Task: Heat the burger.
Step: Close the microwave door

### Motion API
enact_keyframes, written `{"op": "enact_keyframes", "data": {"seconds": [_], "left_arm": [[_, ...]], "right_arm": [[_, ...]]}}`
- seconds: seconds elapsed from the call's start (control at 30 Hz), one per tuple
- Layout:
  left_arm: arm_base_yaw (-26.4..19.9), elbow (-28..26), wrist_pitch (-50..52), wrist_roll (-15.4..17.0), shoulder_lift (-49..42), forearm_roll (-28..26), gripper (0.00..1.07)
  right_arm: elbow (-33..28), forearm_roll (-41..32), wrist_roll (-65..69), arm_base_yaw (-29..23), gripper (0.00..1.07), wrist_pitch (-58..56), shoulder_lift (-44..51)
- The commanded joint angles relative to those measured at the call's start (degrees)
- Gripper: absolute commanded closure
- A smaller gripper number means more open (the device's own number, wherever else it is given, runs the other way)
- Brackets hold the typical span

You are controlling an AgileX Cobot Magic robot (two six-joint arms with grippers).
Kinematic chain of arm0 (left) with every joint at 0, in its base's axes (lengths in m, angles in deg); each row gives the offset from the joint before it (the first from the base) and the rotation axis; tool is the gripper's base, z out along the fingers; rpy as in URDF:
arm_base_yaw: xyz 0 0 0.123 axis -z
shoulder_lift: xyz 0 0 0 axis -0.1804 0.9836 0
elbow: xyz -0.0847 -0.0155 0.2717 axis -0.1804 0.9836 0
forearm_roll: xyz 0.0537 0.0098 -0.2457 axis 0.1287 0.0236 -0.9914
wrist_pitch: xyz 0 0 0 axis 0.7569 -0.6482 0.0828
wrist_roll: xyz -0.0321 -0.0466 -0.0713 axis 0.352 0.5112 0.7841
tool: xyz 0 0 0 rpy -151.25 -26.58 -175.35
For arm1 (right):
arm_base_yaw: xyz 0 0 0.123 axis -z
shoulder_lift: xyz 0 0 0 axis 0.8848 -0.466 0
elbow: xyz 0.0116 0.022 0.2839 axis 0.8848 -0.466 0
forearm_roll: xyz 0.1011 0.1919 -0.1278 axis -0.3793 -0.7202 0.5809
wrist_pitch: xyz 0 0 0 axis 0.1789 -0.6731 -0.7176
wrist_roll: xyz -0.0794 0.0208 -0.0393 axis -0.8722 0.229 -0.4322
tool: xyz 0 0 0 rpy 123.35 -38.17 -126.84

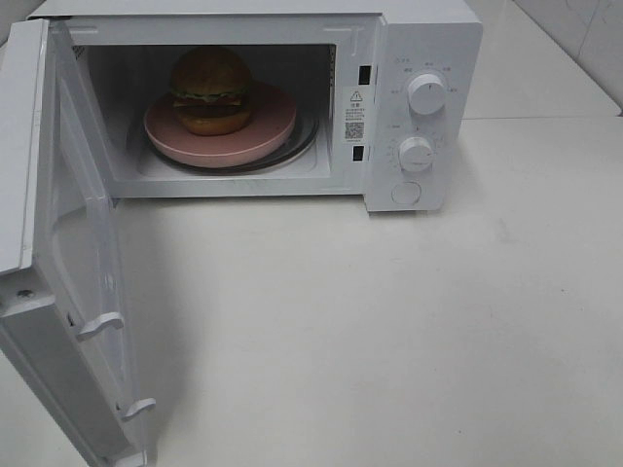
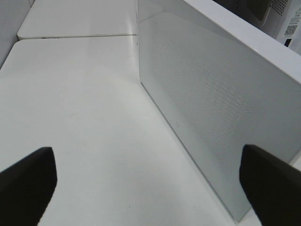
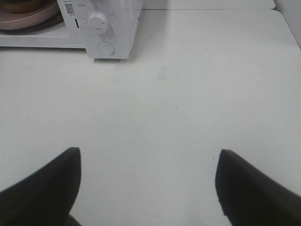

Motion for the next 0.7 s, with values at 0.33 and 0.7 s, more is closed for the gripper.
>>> {"op": "enact_keyframes", "data": {"seconds": [0.33, 0.7], "left_arm": [[0.3, 0.1, 0.3, 0.3, -0.5, -0.2, 0.09], [0.3, 0.1, 0.3, 0.3, -0.6, -0.2, 0.09]], "right_arm": [[-0.1, -0.3, 0.0, 1.4, 0.32, 0.3, 1.5], [-0.1, -0.3, 0.0, 1.4, 0.32, 0.3, 1.5]]}}
